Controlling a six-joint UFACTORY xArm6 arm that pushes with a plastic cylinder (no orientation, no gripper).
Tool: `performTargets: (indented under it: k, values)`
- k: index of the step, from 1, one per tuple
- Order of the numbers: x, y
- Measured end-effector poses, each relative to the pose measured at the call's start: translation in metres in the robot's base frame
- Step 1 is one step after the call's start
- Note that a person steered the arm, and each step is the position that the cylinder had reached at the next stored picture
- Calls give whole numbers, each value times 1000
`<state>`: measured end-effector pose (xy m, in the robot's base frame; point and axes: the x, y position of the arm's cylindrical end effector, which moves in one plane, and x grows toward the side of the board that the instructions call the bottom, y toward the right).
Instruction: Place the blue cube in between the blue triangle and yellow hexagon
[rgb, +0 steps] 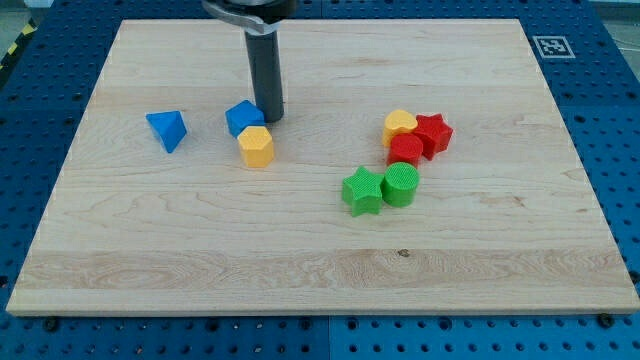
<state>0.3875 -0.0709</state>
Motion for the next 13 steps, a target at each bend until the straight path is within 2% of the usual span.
performTargets:
  k: [3, 7, 10, 13]
  values:
    - [3, 11]
    - [3, -76]
    - [6, -83]
    - [16, -57]
